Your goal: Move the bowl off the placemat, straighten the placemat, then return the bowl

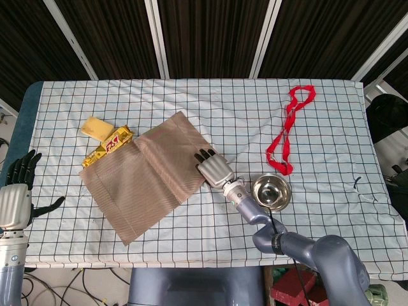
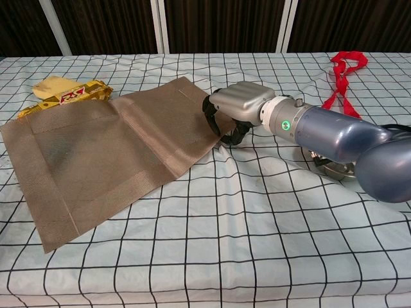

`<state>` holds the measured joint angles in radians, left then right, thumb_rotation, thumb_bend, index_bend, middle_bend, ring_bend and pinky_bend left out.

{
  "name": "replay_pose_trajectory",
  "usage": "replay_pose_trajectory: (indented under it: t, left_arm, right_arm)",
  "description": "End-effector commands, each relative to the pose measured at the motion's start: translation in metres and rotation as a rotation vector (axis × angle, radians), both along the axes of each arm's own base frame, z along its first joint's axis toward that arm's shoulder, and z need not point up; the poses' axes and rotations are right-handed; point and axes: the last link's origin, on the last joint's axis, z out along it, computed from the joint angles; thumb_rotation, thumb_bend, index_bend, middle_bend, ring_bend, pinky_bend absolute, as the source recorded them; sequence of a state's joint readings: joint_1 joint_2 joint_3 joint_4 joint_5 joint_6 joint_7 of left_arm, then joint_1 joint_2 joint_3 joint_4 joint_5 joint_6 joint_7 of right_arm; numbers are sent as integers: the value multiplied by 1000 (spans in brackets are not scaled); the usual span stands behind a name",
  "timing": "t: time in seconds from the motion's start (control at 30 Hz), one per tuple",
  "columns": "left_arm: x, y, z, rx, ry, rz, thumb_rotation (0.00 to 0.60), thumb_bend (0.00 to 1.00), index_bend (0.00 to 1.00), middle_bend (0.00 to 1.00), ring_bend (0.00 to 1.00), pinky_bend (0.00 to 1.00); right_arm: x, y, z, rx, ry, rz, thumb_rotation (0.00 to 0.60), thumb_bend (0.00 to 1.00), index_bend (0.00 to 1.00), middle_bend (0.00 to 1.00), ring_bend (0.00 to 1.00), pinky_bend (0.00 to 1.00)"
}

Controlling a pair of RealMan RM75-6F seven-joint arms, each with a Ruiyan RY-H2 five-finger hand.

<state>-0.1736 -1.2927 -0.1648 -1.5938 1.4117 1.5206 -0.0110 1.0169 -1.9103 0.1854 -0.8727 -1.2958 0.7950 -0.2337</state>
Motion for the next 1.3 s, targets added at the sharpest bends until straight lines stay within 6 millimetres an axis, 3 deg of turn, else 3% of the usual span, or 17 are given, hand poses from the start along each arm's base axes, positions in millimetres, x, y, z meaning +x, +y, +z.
replay_pose_trajectory:
  t: [0.03,0.5,1.3]
  left_arm:
    - [0,0,0,0,-1,1,600,23,26,5,0,0]
    - [1,-1,-1,-4,-3,-9,600,23,31,5,0,0]
    - [3,-6,-4,-27,3,-38,600,22,43,5,0,0]
  right_arm:
    - [0,0,1,-1,-2,3,600,426,551,162,100,196]
    - [-8,21,11,13,-38,10,600,542,613,172,100,196]
    - [-43,111,47,-88,-194,-176,600,571,630,182,100,196]
